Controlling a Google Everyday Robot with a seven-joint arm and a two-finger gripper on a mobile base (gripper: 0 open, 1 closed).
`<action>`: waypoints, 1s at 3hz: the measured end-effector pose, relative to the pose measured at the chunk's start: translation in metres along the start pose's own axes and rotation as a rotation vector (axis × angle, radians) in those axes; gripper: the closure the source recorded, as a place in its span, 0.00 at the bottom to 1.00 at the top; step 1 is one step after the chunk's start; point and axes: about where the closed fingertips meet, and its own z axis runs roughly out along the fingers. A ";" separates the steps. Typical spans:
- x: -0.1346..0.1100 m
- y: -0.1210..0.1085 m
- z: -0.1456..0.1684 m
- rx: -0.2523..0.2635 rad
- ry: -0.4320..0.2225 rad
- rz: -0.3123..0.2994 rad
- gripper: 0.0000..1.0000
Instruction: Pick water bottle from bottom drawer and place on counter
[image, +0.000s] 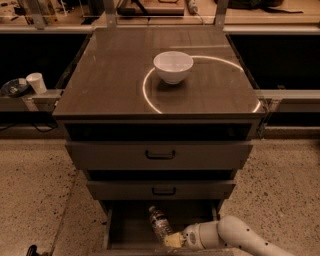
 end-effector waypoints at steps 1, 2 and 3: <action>-0.019 -0.019 -0.023 0.006 -0.040 -0.055 1.00; -0.021 -0.035 -0.034 0.037 -0.068 -0.112 1.00; -0.003 -0.068 -0.057 0.078 -0.072 -0.207 1.00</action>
Offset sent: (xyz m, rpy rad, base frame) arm -0.0418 -0.0120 0.0628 0.0158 -0.0773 0.2012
